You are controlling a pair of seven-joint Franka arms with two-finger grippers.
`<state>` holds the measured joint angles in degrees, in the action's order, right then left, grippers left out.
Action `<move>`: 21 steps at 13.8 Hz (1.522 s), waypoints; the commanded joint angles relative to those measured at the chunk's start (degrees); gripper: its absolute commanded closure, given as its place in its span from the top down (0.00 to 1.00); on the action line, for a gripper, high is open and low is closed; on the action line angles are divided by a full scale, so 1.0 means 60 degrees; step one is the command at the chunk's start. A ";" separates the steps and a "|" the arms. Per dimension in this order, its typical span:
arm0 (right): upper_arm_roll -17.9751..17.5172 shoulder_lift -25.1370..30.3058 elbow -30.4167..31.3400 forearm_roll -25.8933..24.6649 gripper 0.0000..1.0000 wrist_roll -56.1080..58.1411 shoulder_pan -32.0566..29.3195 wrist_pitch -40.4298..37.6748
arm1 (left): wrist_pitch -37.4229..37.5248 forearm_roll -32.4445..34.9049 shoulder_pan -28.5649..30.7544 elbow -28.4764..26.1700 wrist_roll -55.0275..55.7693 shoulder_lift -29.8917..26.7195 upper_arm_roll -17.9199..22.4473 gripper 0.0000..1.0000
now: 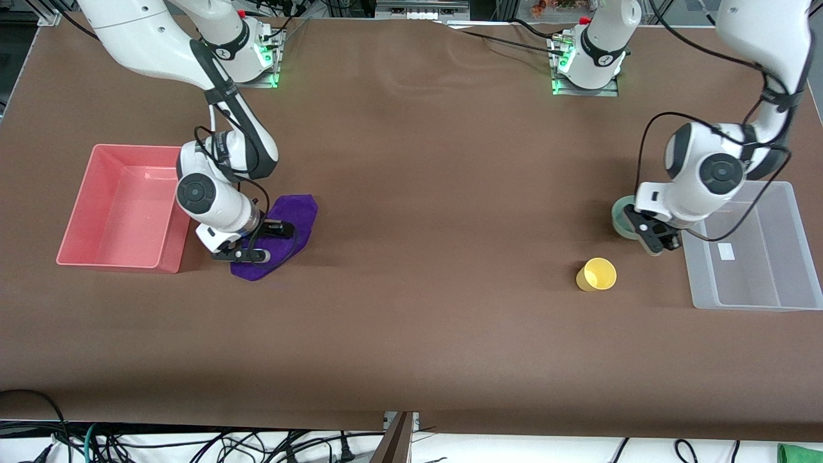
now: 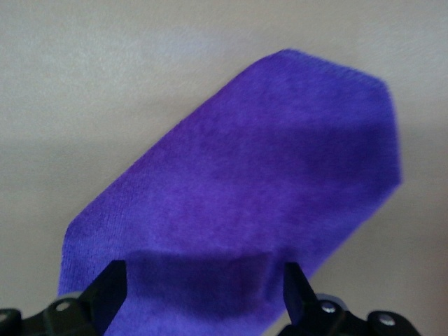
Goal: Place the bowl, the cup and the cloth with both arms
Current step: 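Grasp the green bowl with the left gripper while the right gripper grasps the cloth, then place the bowl in the clear bin while the right gripper drops the cloth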
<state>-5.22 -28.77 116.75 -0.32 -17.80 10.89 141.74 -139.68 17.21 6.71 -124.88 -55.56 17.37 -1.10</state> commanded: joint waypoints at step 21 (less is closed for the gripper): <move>0.4515 0.1089 -0.3128 0.0039 0.00 0.7228 -0.0702 -0.8099 | 0.4568 -0.1476 0.2647 0.6000 -0.2482 0.1940 -0.0664 1.00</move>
<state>19.84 -21.83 95.57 -0.28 23.30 6.06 92.12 -118.49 9.82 24.03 -92.20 -76.46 29.90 -3.66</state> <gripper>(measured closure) 0.943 0.282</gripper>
